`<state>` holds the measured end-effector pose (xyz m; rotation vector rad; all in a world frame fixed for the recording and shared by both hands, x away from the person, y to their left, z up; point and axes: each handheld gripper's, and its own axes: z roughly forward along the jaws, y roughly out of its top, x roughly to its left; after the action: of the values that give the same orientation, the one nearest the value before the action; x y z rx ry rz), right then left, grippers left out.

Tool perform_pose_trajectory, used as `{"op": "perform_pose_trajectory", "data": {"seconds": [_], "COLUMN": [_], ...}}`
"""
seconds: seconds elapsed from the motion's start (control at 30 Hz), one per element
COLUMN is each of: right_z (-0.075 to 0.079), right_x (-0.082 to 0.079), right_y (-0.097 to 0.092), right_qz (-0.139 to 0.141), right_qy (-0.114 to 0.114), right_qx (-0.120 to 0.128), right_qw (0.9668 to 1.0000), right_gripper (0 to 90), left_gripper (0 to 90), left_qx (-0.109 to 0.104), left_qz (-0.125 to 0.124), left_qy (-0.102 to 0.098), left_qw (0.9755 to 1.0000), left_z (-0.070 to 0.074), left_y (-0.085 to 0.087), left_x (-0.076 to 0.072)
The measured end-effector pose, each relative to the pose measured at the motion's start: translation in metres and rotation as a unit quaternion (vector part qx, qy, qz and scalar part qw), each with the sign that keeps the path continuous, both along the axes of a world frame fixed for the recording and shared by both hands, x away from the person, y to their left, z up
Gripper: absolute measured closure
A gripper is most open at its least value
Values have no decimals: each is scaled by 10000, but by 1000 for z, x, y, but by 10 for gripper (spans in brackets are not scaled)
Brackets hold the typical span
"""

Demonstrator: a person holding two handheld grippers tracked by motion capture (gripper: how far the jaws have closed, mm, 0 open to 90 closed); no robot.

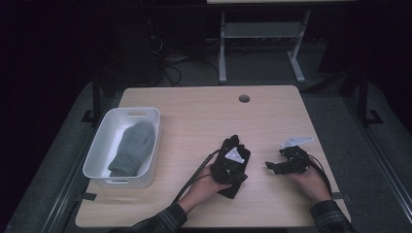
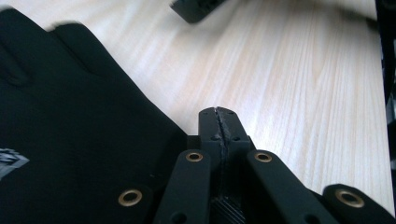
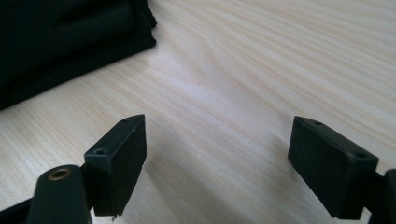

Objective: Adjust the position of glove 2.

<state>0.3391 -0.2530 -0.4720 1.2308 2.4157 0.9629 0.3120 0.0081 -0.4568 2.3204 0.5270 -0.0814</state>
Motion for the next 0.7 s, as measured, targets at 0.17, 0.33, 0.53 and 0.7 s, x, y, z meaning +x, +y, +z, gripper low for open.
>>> {"op": "perform_pose_trajectory", "data": {"seconds": [0.17, 0.33, 0.53, 0.7], "right_z": [-2, -3, -5, -5], "right_x": [1, 0, 0, 0], "right_y": [0, 1, 1, 1], "right_qz": [5, 33, 47, 56], "right_qy": [-36, -127, -162, -180], "right_qx": [-40, -107, -91, -70], "right_qw": [10000, 9999, 9998, 9998], "right_gripper": [181, 161, 141, 137], "left_gripper": [891, 891, 891, 891], "left_qx": [182, 373, 495, 568], "left_qz": [-26, -26, 43, 159], "left_qy": [7, -93, -136, -101], "left_qw": [9998, 9993, 9987, 9982], "left_z": [2, 4, 8, 10], "left_y": [3, 14, 32, 48], "left_x": [-4, -6, -6, -3]}}
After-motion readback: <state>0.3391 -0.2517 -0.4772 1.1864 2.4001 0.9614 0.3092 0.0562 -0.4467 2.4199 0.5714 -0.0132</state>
